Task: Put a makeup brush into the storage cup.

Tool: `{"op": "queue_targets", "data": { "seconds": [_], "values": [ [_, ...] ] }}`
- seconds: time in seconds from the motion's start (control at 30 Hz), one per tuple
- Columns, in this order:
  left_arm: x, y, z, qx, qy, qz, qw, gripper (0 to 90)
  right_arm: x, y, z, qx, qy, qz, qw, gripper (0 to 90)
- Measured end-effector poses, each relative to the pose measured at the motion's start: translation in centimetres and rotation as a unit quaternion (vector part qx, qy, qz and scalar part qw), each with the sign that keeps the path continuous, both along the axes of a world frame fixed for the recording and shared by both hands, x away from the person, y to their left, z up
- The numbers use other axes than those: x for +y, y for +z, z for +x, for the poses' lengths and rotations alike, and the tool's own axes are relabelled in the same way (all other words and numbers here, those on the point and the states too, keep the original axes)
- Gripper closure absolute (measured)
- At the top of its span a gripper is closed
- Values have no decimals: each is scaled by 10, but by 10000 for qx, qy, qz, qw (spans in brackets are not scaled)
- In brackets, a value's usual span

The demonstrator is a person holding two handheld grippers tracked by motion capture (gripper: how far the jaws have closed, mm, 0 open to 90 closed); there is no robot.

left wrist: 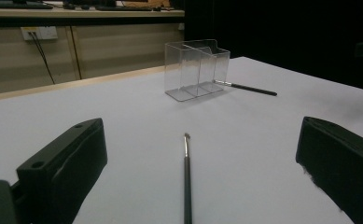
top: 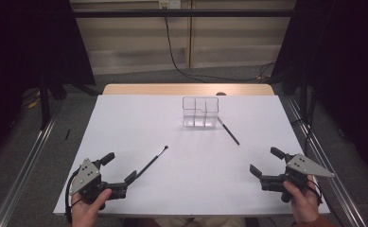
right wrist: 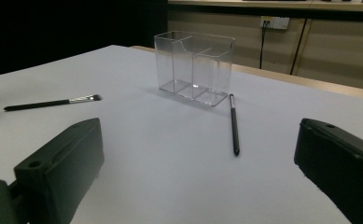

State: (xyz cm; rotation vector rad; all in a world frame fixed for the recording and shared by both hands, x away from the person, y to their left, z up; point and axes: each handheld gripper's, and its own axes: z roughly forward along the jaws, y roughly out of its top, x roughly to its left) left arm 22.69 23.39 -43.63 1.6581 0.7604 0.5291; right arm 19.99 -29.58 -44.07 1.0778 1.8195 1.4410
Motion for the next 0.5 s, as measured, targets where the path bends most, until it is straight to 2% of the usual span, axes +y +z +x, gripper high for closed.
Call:
{"op": "queue_targets", "data": {
  "seconds": [0.23,0.5],
  "values": [
    [0,0,0,13,-44,13,10000,19,3,0,1,21,222,60,9997,1],
    [-3,0,1,108,-219,66,9997,20,2,-2,3,72,245,97,9996,0]
  ]
}}
